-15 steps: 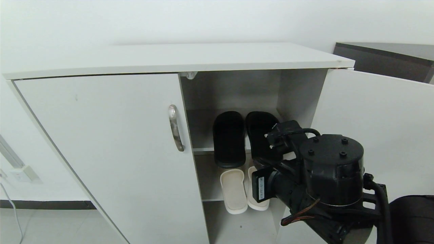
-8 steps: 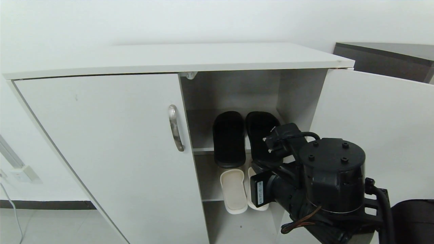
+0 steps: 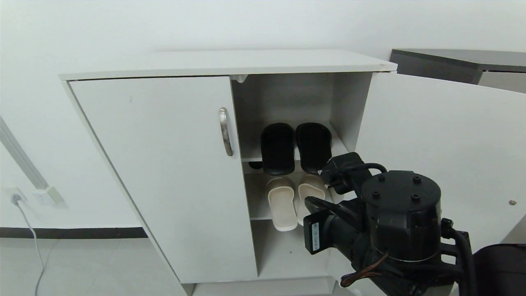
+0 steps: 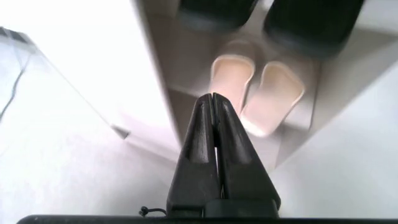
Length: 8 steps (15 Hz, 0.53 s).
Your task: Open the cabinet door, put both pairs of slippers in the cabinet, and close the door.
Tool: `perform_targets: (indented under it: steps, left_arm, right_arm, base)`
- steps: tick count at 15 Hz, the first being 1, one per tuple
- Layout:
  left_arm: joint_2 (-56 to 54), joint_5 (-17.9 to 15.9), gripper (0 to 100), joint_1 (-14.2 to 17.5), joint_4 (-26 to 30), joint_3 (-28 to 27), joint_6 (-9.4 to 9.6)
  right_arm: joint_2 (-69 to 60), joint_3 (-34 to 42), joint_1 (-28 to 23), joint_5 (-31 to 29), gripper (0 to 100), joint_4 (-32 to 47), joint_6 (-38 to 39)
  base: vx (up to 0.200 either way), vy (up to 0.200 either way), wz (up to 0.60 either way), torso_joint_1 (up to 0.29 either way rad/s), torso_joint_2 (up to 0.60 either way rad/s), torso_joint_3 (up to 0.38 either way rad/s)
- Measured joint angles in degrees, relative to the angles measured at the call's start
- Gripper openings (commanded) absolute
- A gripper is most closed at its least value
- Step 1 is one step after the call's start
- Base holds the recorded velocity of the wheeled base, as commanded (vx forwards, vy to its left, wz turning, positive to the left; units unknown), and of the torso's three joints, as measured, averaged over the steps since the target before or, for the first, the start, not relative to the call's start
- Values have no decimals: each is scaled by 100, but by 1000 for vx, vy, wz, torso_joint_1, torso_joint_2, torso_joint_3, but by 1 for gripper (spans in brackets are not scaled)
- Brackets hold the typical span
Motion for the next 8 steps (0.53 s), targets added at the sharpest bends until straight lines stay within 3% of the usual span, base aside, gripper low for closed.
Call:
perform_targets:
  steps: [8]
  left_arm:
    - [0, 2, 0, 0, 0, 0, -2]
  right_arm:
    - [15, 56, 0, -13, 0, -2, 0]
  base:
    - [-200, 0, 0, 4, 3, 2]
